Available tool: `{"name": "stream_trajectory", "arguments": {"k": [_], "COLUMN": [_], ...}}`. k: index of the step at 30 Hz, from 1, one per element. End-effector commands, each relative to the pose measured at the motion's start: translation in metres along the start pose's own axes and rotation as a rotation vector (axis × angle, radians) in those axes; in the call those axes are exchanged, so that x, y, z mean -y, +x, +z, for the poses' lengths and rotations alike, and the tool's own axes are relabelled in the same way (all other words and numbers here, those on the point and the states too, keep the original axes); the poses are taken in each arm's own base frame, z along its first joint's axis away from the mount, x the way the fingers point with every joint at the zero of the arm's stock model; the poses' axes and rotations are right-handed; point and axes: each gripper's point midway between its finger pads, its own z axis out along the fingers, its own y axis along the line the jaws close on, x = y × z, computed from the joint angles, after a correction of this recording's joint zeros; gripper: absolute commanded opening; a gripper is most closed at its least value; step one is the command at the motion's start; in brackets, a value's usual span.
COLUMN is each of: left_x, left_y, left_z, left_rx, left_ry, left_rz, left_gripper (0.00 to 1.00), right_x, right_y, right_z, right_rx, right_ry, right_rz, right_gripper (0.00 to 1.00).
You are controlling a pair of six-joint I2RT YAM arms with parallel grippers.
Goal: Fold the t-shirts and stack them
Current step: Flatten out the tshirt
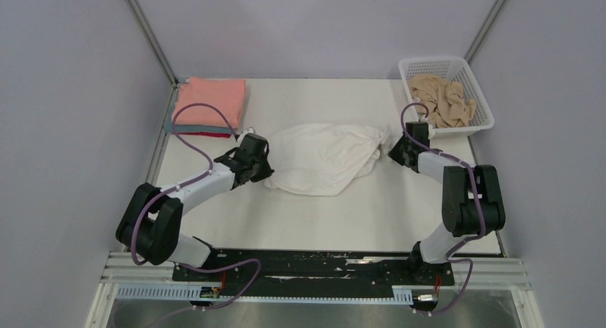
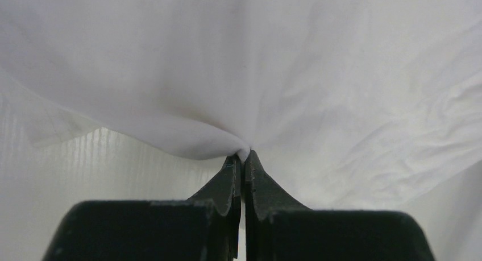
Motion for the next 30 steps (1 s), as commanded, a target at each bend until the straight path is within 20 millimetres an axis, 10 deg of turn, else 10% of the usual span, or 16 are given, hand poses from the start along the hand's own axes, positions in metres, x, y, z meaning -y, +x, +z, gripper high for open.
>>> {"name": "stream_trajectory", "arguments": {"k": [1,11,19,30], "left_x": [0.026,0.063,0.052,0.036], "left_y": [-0.056,-0.14,-0.165,-0.141], "left_z": [-0.047,-0.224,-0.351,-0.435], "left_rx": [0.184,0.535,0.747,0.826], "left_ry": [0.096,0.375,0.515,0.722], "left_rz": [0.014,0.02,0.002,0.013], "left_gripper": [0.0,0.0,0.0,0.0], "right_x": [-0.063,-0.109,-0.102,-0.109], "right_y": [-0.087,-0.181,-0.207,-0.188], "right_z": [-0.048,-0.28,-0.46,-0.593], "right_rx": [0.306,0.83,1.161,1.339], "right_ry": [-0.187,-0.419,-0.511,-0.718], "right_rz": [-0.105,-0.254,-0.268,-0.363], "right_gripper": [0.0,0.0,0.0,0.0]}}
